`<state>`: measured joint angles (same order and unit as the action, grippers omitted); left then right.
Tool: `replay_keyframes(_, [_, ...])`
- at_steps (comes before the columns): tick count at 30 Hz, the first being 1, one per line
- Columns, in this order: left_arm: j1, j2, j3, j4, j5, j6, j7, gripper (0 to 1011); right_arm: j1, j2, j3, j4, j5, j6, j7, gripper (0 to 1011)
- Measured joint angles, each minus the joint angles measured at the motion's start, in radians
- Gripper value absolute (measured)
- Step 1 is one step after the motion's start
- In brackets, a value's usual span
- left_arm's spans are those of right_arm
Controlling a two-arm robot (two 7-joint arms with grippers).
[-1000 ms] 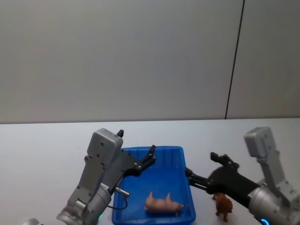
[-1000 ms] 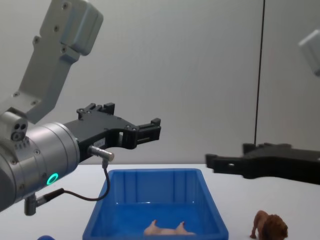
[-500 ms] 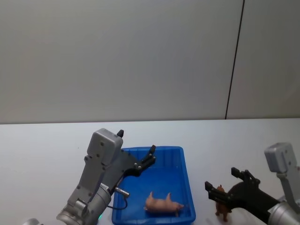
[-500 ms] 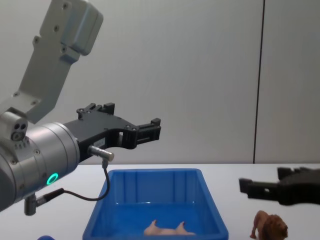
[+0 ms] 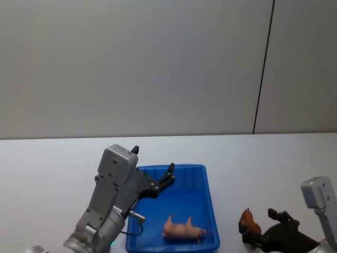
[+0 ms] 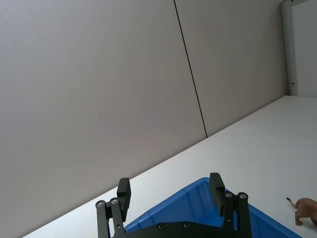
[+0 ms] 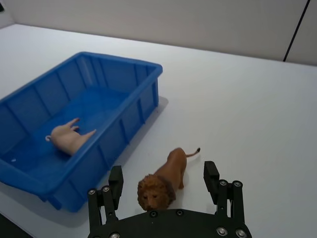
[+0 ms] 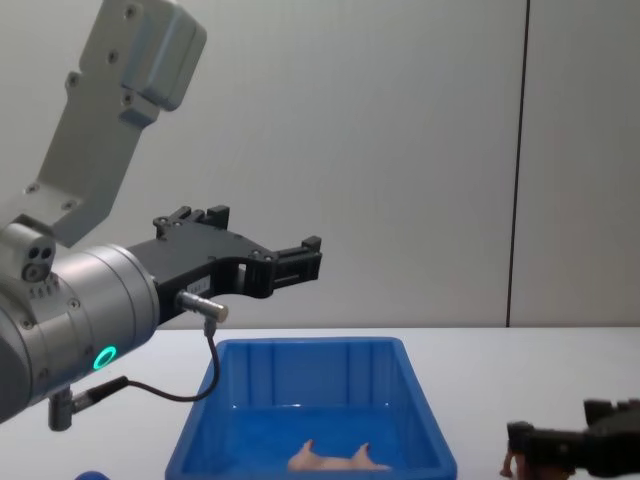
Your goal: Pick up the two dolls from the table and place them into the box.
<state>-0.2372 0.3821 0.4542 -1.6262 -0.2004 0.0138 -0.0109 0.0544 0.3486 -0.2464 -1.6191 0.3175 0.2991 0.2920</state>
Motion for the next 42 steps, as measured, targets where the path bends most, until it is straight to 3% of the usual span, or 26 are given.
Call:
replay_keyframes(5, [0.000, 0.000, 0.000, 0.000, 0.000, 0.000, 0.000, 1002, 0.003, -0.003, -0.002, 0.026, 0.001, 0.010, -0.005, 994])
replay_keyframes(13, [0.000, 0.000, 0.000, 0.000, 0.000, 0.000, 0.000, 1002, 0.017, -0.015, -0.006, 0.067, 0.001, 0.013, -0.010, 836])
replay_keyframes(23, [0.000, 0.000, 0.000, 0.000, 0.000, 0.000, 0.000, 1002, 0.028, -0.025, -0.010, 0.088, 0.000, -0.014, -0.017, 493])
replay_keyframes(26, [0.000, 0.000, 0.000, 0.000, 0.000, 0.000, 0.000, 1002, 0.029, -0.026, -0.011, 0.087, -0.007, -0.028, -0.020, 438])
replay_keyframes(42, [0.000, 0.000, 0.000, 0.000, 0.000, 0.000, 0.000, 1002, 0.031, -0.025, -0.013, 0.019, -0.064, -0.125, -0.042, 433])
